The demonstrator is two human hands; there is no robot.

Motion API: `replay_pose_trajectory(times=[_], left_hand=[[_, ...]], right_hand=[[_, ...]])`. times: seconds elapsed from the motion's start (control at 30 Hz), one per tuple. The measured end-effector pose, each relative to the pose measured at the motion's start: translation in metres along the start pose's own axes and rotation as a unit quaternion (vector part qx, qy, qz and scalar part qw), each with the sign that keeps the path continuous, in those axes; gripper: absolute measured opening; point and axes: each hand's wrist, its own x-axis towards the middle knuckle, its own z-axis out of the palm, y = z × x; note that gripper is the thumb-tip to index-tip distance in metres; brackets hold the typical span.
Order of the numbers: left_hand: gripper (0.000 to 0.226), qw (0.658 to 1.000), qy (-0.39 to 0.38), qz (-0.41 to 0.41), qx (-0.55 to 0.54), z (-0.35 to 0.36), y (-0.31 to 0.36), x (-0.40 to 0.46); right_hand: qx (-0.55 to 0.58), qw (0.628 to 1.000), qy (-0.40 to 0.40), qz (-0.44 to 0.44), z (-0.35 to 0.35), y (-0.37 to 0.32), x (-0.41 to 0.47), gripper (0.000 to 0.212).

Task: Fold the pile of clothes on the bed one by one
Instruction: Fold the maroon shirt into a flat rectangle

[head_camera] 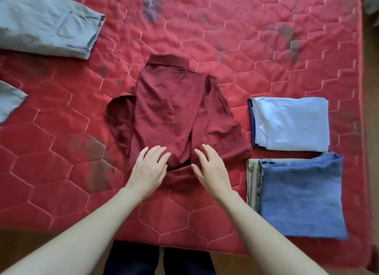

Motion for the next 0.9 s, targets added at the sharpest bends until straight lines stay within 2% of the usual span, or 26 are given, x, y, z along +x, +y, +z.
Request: replay_pose_trajectory(times=[0.13,0.27,0.43,0.53,0.63,0.8,0.9], left_hand=[[0.045,1.0,0.01,0.021,0.021,-0.011,-0.036,0.082],[0.054,0.998,-0.011,0.022,0.058,-0.019,-0.076,0.175],[0.055,0.996,-0.021,-0.004,0.088,-0.017,-0.118,0.267],[0.051,0.997,-0.026,-0.037,0.066,-0.016,-0.134,0.299],[0.045,0.995,-0.063,-0.076,-0.003,-0.015,-0.15,0.32],[0.031,0.989,-0.106,-0.048,-0.091,-0.022,-0.181,0.324],[0.026,0.978,-0.134,-0.062,-0.147,-0.039,-0.199,0.314]], right_hand=[[-0.015,0.999,0.002,0.046,-0.008,0.008,0.076,0.056],[-0.031,0.997,0.017,0.07,-0.02,0.015,0.163,0.064],[-0.099,0.99,-0.024,0.094,-0.031,0.023,0.266,0.071],[-0.042,0.993,-0.023,0.112,-0.033,0.019,0.307,0.066],[0.013,0.993,-0.032,0.114,-0.029,0.009,0.336,0.057],[0.011,0.99,-0.098,0.099,-0.027,0.002,0.363,0.031],[0.015,0.987,-0.123,0.098,-0.041,0.004,0.363,0.029]])
